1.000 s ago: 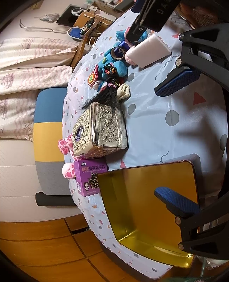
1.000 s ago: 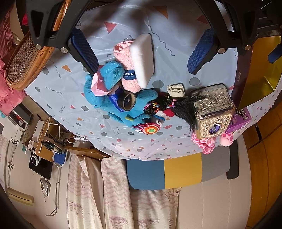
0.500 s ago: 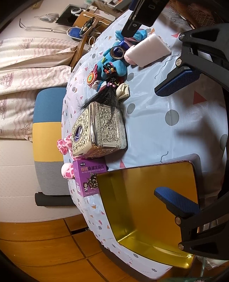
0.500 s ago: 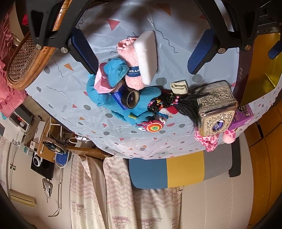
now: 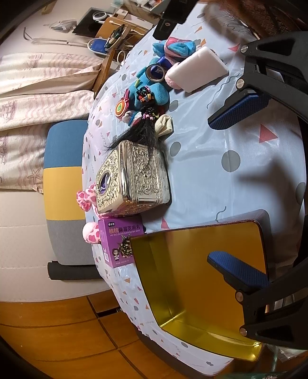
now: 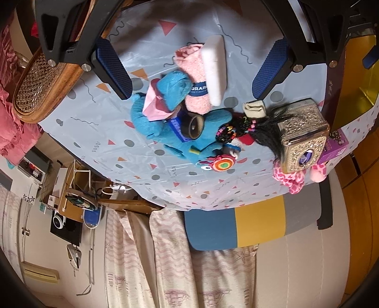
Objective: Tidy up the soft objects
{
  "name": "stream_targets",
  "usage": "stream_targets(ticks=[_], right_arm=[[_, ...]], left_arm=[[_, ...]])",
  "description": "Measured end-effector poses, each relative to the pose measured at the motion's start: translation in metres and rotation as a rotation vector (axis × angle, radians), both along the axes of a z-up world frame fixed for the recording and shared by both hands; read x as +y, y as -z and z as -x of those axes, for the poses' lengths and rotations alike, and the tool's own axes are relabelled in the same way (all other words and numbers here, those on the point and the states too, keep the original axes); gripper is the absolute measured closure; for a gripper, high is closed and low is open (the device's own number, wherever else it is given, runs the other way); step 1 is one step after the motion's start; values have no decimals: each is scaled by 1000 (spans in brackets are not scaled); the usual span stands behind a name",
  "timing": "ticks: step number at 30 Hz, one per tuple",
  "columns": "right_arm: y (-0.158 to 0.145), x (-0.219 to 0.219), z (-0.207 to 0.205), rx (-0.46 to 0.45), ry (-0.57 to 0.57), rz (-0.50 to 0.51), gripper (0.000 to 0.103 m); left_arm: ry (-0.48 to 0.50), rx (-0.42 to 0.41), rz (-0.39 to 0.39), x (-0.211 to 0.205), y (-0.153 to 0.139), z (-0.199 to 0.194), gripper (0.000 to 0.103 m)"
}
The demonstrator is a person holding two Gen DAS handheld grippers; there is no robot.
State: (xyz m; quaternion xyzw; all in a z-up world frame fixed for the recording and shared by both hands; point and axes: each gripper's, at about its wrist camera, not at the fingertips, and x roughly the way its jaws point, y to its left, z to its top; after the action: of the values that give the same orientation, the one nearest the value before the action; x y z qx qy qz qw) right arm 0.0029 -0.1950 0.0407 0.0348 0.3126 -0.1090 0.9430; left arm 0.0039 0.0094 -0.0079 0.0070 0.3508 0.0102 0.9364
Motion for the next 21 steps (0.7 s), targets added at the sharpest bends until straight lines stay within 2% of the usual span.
stream_targets(ticks=[15,21], right_arm=[[-3,-26,-3,-7,51,-28,0],[-6,-39,-3,-11,79,-44,0]], left_arm=[[35,13,-18,-9,1,-6,0],[84,18,-4,-16,-3,-13,0]])
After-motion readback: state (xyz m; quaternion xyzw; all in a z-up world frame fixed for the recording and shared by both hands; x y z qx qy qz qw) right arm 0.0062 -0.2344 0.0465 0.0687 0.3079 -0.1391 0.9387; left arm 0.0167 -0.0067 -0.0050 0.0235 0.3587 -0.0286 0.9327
